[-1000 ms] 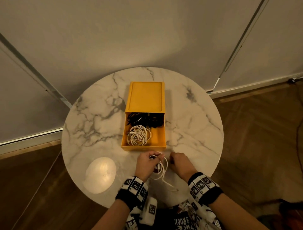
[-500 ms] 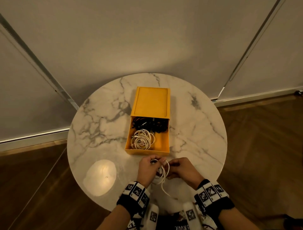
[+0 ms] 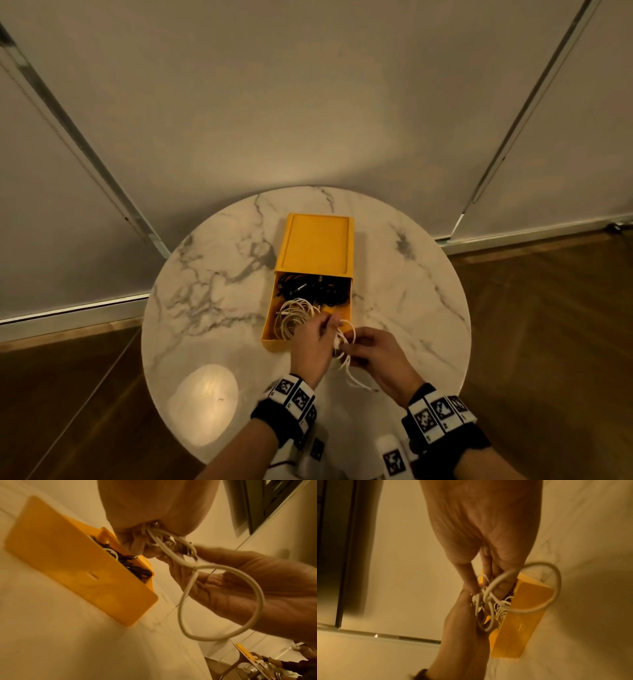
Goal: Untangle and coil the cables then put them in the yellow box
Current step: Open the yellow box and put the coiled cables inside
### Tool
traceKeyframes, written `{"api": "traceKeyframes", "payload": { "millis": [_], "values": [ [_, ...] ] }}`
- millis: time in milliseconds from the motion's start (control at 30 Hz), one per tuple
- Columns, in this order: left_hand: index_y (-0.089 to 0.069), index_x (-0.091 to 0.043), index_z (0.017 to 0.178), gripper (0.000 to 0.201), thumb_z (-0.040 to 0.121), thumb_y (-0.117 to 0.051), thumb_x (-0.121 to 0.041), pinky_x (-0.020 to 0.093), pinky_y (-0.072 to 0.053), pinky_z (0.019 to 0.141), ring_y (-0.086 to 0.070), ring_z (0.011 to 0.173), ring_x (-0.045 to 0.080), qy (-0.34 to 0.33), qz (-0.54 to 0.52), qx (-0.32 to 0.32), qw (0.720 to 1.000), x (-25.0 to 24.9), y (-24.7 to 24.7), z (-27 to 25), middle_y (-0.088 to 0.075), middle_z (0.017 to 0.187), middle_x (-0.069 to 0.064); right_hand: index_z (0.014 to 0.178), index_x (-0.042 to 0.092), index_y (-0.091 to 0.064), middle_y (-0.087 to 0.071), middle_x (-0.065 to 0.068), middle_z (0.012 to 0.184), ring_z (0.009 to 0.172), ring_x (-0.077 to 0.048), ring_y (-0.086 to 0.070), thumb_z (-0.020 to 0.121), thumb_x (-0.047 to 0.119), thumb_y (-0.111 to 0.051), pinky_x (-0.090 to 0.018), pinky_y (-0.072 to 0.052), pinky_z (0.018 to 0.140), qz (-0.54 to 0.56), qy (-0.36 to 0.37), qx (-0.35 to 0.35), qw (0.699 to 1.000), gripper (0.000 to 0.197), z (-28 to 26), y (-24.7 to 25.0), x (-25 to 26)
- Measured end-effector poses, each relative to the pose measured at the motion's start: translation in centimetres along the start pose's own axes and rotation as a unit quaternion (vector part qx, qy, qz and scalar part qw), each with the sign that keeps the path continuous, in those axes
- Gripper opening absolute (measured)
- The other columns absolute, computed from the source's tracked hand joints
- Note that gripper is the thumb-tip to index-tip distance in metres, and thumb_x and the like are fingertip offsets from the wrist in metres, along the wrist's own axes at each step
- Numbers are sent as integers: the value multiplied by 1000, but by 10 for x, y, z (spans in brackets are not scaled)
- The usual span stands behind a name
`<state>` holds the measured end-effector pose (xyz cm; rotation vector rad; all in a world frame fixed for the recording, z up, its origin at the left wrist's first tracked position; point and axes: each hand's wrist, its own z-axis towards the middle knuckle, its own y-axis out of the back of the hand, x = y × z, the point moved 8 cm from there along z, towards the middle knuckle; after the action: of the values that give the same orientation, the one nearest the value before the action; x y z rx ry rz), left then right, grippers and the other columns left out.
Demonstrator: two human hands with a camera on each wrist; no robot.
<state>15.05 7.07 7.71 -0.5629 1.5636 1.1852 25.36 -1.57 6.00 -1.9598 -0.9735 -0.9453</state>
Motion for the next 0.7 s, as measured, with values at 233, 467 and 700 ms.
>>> {"api": "traceKeyframes", "payload": {
  "millis": [233,467,700],
  "values": [
    [-72,-20,104,22,84,-74,-27,26,-55,74,-68,87,9,20,-51,156,986,-1,0,60,-73,93,-3,100,-7,-66,-71,-26,91,78,-33,-68,77,-5,-72,-38,-56,71,-98,38,-61,993,23,51,22,43],
    [-76,-16,81,13,80,-77,-29,23,-47,64,-68,74,11,53,39,167,984,24,7,100,-74,78,1,85,2,-72,-68,-12,75,65,-18,-61,83,13,-72,-32,-50,61,-321,32,-53,945,11,86,13,38],
    [-72,-14,75,18,83,-74,-31,23,-45,64,-63,66,8,63,61,177,980,41,-2,109,-69,70,-1,118,12,-64,-64,-7,115,108,-26,-55,86,24,-63,-37,-44,95,-547,142,-99,819,34,62,5,52]
  ]
}}
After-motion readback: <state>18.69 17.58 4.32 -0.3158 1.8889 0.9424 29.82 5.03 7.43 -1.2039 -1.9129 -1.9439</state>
